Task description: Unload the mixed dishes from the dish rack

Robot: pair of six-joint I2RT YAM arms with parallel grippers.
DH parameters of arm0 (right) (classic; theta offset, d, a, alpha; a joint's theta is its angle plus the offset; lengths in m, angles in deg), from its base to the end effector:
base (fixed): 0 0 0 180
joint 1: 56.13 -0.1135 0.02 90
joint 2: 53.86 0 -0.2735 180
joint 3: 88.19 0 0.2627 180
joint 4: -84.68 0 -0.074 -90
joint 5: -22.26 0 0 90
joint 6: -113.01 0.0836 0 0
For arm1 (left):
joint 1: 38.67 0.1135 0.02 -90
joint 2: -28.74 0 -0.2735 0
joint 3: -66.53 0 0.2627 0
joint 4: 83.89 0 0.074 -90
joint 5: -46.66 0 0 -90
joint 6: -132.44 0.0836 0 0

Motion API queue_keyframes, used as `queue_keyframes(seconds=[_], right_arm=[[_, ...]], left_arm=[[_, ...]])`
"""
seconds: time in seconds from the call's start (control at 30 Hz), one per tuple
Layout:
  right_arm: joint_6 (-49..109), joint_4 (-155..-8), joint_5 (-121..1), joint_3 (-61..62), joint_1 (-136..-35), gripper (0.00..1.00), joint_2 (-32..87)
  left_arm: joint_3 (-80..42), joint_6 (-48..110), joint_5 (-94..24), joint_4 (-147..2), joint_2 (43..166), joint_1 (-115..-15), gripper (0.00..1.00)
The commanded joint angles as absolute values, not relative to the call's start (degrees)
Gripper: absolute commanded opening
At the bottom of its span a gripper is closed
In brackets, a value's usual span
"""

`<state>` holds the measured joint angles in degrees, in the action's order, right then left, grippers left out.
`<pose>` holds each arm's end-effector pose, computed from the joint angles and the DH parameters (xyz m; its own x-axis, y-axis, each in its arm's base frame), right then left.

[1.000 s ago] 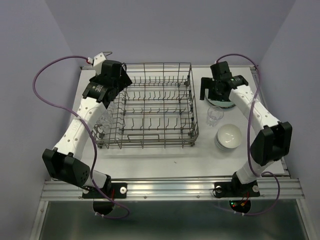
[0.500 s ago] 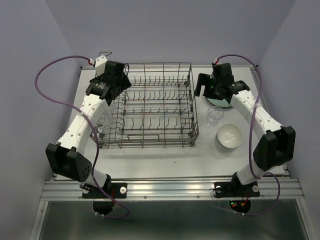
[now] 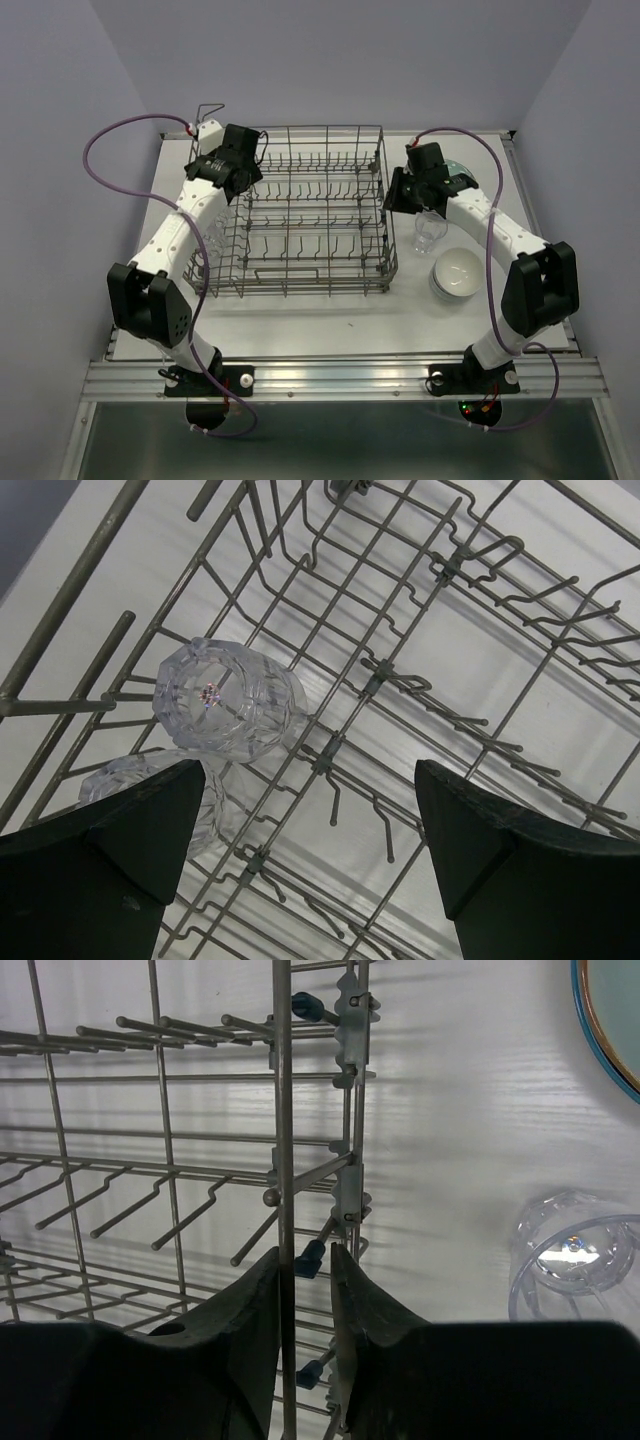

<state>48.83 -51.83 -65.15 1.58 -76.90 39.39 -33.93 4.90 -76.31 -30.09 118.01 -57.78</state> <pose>0.3775 0.1472 0.2555 -0.7821 0.1687 -0.5999 -0.0472 0.9439 0.3269 0.3742 -0.0815 0.3404 -0.4440 -0.3872 -0.8081 -0.4721 0.8676 -0.1563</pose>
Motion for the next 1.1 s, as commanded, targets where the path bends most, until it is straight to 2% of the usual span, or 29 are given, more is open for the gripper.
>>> queue_keyframes(seconds=[0.0, 0.1, 0.27, 0.63, 1.07], right_arm=[[50.86, -55.66, -65.98, 0.77, -77.66, 0.29, 38.16], [51.74, -55.75, -67.21, 0.33, -78.19, 0.17, 37.89], [52.80, -55.84, -69.76, 0.07, -79.51, 0.09, 37.81], [53.06, -56.62, -68.80, -1.08, -80.04, 0.06, 38.24], [52.10, -56.71, -68.18, -1.34, -80.04, 0.04, 38.33]], left_arm=[[-35.26, 3.59, -79.90, -29.12, 119.35, -57.56, 0.99], [-36.23, 2.37, -81.57, -27.11, 120.75, -57.56, 0.99], [-38.77, -1.32, -84.03, -22.63, 123.48, -57.56, 0.99], [-39.74, -10.54, -90.36, -18.06, 127.61, -57.56, 0.99], [-35.53, -13.63, -90.89, -22.97, 128.67, -57.30, 0.99]])
